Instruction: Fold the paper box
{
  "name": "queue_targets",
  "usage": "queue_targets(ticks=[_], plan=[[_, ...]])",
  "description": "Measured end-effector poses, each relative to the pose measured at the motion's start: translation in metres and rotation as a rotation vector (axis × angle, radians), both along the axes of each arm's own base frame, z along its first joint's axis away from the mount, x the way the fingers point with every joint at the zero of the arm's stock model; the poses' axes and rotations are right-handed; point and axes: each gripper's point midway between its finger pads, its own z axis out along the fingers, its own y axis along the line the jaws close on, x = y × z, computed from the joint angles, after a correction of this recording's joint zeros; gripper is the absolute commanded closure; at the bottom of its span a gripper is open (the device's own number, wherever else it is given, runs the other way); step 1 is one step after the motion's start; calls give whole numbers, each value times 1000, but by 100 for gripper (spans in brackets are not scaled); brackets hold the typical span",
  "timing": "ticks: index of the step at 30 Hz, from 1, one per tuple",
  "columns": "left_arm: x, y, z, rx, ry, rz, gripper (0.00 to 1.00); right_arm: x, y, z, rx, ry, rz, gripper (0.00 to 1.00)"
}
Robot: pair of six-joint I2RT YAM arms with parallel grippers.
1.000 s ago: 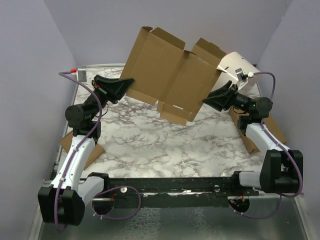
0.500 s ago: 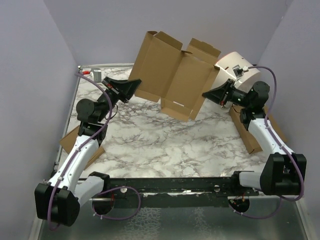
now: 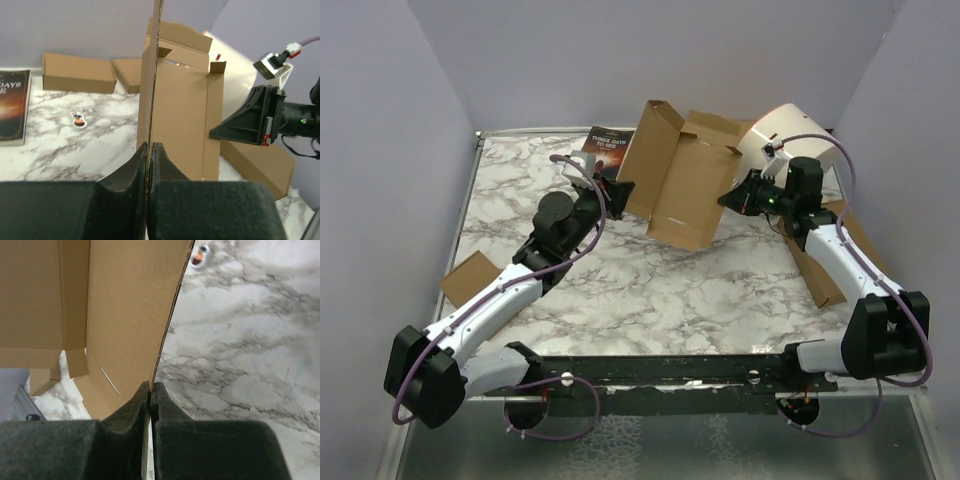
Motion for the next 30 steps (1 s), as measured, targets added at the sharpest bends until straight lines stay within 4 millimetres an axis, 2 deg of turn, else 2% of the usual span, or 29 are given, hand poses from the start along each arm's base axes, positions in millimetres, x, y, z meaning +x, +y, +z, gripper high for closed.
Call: queue_targets(ticks=[3,8,15,19,30], plan=[[4,-7,-24,59,45,16,100,3,-1,-28,-70,75,-42,99],[1,-17,-63,108,118,-3,100,4,-14,-87,-218,223,-129,99],[-6,-31,-117,146,241,-54,100,-6,-20,-152,-374,381,-155,98],[-10,-37,-133,159,278,-76,100,-9,-16,-164,-395,419,-141,95],[-12,-37,-151,183,330,-73,100,-14,-11,-177,-410,450,-113,86]])
